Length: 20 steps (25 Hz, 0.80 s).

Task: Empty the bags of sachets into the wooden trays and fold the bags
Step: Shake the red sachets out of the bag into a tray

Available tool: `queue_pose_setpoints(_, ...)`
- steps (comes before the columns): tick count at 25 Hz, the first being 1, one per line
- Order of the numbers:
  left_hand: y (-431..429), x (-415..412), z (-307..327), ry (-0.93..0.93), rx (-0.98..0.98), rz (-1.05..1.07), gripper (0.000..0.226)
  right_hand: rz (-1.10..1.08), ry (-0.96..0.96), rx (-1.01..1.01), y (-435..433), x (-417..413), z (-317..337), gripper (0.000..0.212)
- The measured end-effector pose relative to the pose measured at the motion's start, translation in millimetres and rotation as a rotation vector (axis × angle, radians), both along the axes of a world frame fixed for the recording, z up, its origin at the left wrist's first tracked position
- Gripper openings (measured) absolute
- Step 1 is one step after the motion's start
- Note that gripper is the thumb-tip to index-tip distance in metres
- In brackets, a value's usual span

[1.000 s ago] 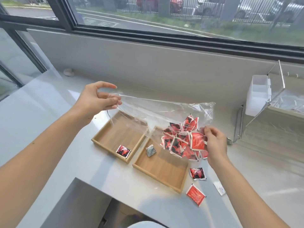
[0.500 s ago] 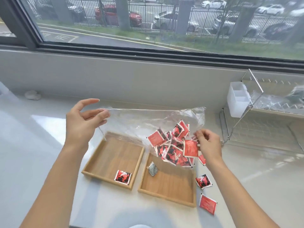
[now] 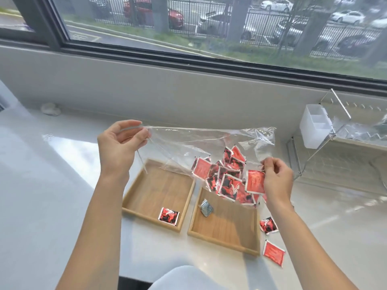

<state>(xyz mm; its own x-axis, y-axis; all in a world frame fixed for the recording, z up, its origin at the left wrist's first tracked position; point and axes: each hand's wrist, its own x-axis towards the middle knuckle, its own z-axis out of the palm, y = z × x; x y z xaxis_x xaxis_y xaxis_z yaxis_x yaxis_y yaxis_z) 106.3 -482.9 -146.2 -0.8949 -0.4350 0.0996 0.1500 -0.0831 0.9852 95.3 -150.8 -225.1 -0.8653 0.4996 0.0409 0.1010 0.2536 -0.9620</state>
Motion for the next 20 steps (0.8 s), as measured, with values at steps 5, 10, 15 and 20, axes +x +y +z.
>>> queue_pose_setpoints(5, -2.2, 1.8, -5.4, 0.008, 0.040, 0.005, 0.020, 0.015, 0.051, 0.072, -0.4, -0.8, 9.1, 0.026)
queue_pose_setpoints(10, -9.5, 8.4, -19.9, -0.041, 0.052, 0.052, 0.018, 0.066, 0.090, 0.162, -2.1, -0.4, 16.8, 0.023)
queue_pose_setpoints(15, -16.8, 15.2, -36.1, -0.098, 0.037, 0.065, 0.022, 0.083, 0.096, 0.223, -7.3, 2.1, 19.8, 0.024)
queue_pose_setpoints(20, -23.7, 14.9, -43.6, -0.097, 0.040, 0.081, 0.021, 0.106, 0.094, 0.262, -9.9, 1.8, 24.6, 0.022)
